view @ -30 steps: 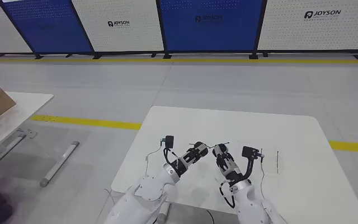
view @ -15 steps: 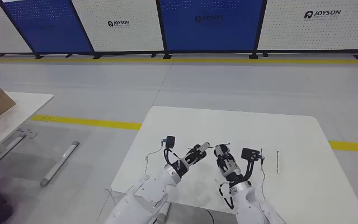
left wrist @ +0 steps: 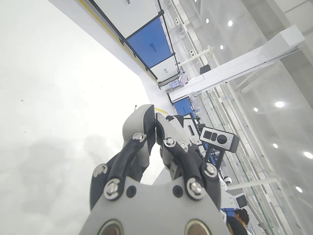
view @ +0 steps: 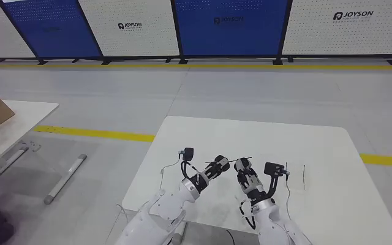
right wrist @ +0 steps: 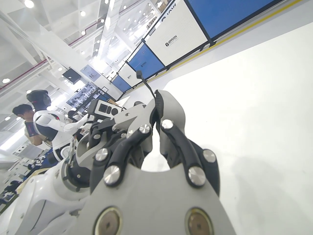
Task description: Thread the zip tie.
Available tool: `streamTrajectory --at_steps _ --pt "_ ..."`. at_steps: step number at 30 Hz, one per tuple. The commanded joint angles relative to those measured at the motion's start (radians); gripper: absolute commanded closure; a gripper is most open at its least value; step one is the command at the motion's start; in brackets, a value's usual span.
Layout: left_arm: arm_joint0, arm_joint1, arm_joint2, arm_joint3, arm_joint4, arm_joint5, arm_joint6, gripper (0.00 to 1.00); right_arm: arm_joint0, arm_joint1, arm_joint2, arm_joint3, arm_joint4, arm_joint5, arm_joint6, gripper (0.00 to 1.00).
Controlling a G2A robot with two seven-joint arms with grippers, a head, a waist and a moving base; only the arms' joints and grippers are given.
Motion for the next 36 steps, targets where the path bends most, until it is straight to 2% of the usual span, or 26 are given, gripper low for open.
streamTrajectory --at_steps 1,8,9,10,13,19,21,26,36 --pt "-0.001 0.000 0.000 0.000 -0.002 0.000 -0.002 1.00 0.001 0.000 0.000 -0.001 0.000 0.000 -0.001 1.00" --pt "-0.001 0.000 -0.001 0.003 -0.011 -0.003 -0.006 1.00 0.003 -0.001 -0.003 0.002 0.000 0.001 -0.002 1.00" --pt "0.000 0.000 -0.001 0.004 -0.016 -0.006 -0.007 0.97 0.004 -0.001 -0.004 0.003 -0.001 0.002 -0.002 1.00" --pt "0.001 0.000 -0.002 0.004 -0.019 -0.007 -0.009 0.84 0.005 -0.001 -0.004 0.004 -0.002 0.002 -0.003 1.00" --pt "0.002 0.001 -0.004 0.004 -0.020 -0.009 -0.013 0.71 0.007 -0.002 -0.007 0.007 -0.007 0.005 -0.005 1.00" --pt "0.006 0.002 -0.003 0.002 -0.016 -0.012 -0.013 0.75 0.010 -0.003 -0.012 0.010 -0.013 0.009 -0.011 1.00" --pt "0.006 0.002 -0.002 0.003 -0.016 -0.014 -0.013 0.79 0.011 -0.003 -0.013 0.011 -0.015 0.010 -0.013 1.00" --pt "0.006 0.002 -0.001 0.004 -0.013 -0.015 -0.011 1.00 0.011 -0.004 -0.014 0.013 -0.018 0.012 -0.018 1.00" --pt "0.003 0.003 0.002 0.003 -0.013 -0.020 -0.021 1.00 0.010 -0.004 -0.015 0.014 -0.029 0.011 -0.019 1.00"
